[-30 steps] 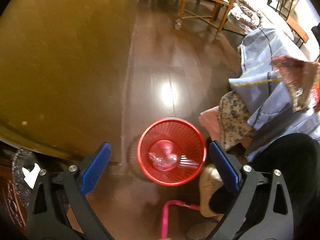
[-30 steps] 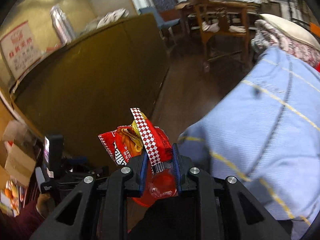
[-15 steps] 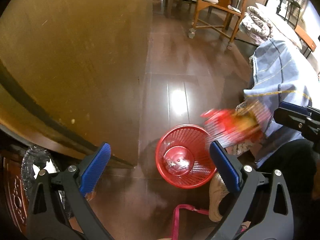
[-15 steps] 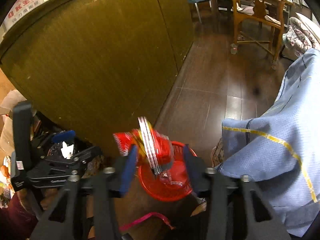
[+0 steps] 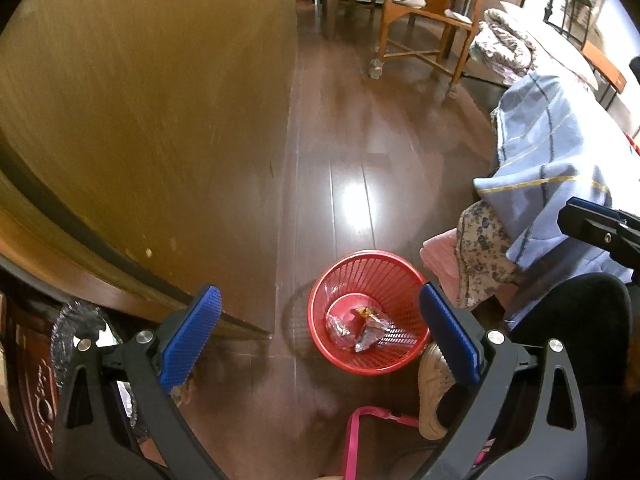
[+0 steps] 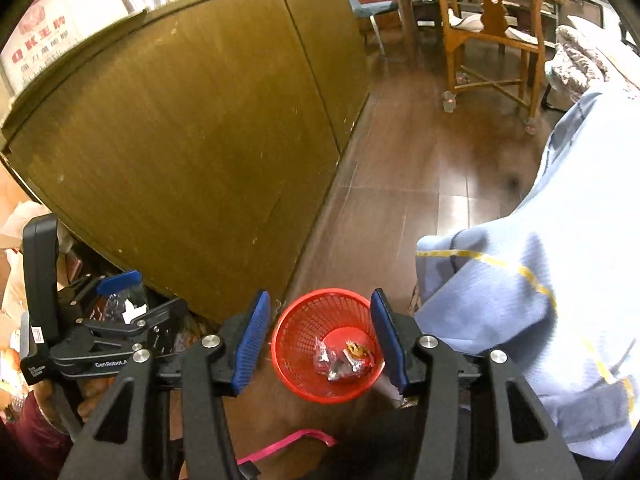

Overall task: Collect trash
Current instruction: 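Move both tools back over the table toward the remaining trash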

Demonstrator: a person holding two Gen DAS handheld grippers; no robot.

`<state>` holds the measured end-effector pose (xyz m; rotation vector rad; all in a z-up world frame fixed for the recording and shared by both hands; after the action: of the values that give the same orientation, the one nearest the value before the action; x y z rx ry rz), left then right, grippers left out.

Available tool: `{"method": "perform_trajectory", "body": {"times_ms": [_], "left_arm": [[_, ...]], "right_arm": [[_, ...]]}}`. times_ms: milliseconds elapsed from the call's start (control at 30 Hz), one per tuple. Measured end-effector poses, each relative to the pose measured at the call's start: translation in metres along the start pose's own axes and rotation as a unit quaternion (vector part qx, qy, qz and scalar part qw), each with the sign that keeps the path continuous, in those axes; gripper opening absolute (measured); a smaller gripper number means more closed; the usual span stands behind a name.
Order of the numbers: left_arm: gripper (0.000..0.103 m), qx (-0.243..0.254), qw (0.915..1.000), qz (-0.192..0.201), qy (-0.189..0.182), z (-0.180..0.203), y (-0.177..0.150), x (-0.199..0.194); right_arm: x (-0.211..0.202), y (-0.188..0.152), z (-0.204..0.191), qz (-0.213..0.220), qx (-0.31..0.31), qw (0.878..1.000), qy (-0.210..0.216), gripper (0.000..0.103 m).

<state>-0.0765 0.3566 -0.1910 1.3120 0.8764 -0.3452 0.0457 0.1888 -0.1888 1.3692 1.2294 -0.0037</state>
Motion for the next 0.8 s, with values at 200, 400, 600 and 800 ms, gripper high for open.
{"method": "perform_trajectory", "body": {"times_ms": [200,400,600,800], "left_arm": [[0.095,0.029,0.999,0.033,-0.002,0.022,0.019,-0.031],[0.095,0.065,0.9952,0.072,-0.008,0.058,0.035,-0.07],[0.096,0.102,0.9886,0.108,-0.023,0.11,0.045,-0.107],[0.096,0.132,0.981,0.13,-0.058,0.174,0.05,-0.127]], "right_arm": [[-0.045,0.016,0.004,0.054,0.007,0.999,0.001,0.055],[-0.096,0.03,0.024,0.108,0.02,0.994,-0.003,0.059],[-0.152,0.03,0.048,0.16,0.043,0.986,-0.012,0.063],[-0.214,0.02,0.095,0.206,0.068,0.975,-0.043,0.066]]}}
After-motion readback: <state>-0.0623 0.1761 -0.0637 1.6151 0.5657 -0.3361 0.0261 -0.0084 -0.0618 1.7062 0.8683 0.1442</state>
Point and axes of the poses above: each gripper's, at about its wrist camera, not at the fingertips, and x roughly the way its jaws point, z to its right, y to its top, the point moved 8 cm from there along x, roughly the way its jaws point, and after that the axes turned 13 degrees about z, right-handed, at the moved point
